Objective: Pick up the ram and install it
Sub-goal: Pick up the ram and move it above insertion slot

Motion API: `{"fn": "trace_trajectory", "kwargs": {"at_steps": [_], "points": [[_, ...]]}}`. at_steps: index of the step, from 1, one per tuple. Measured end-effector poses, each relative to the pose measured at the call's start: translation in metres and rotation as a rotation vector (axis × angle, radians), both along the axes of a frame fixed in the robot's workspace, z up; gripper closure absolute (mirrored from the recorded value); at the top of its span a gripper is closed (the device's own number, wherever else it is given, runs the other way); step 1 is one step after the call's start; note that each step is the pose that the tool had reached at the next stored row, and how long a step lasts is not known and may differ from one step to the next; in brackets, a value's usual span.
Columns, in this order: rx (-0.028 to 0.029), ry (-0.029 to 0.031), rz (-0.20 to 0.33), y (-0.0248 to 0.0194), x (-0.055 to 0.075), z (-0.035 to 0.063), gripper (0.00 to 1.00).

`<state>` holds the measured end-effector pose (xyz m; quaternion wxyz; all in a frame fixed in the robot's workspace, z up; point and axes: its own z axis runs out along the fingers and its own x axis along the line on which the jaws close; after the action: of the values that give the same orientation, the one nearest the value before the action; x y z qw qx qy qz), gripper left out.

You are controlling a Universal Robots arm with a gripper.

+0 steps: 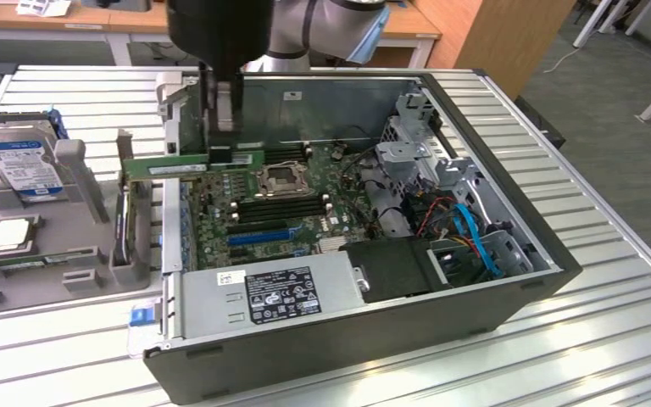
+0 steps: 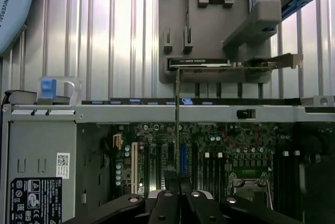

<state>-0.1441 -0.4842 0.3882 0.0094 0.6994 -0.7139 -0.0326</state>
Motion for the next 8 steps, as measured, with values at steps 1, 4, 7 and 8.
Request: {"fn": "trace_trajectory", "kwargs": {"at_steps": [1, 4, 7, 8], "points": [[0.0000, 0.0002, 0.000, 0.0000, 0.003, 0.0000, 0.88], [0.0000, 0.0006, 0.000, 0.0000, 0.014, 0.0000, 0.88], [0.0000, 0.0010, 0.000, 0.0000, 0.024, 0.0000, 0.88], [-0.0001, 0.0012, 0.000, 0.0000, 0.027, 0.0001, 0.88]]}}
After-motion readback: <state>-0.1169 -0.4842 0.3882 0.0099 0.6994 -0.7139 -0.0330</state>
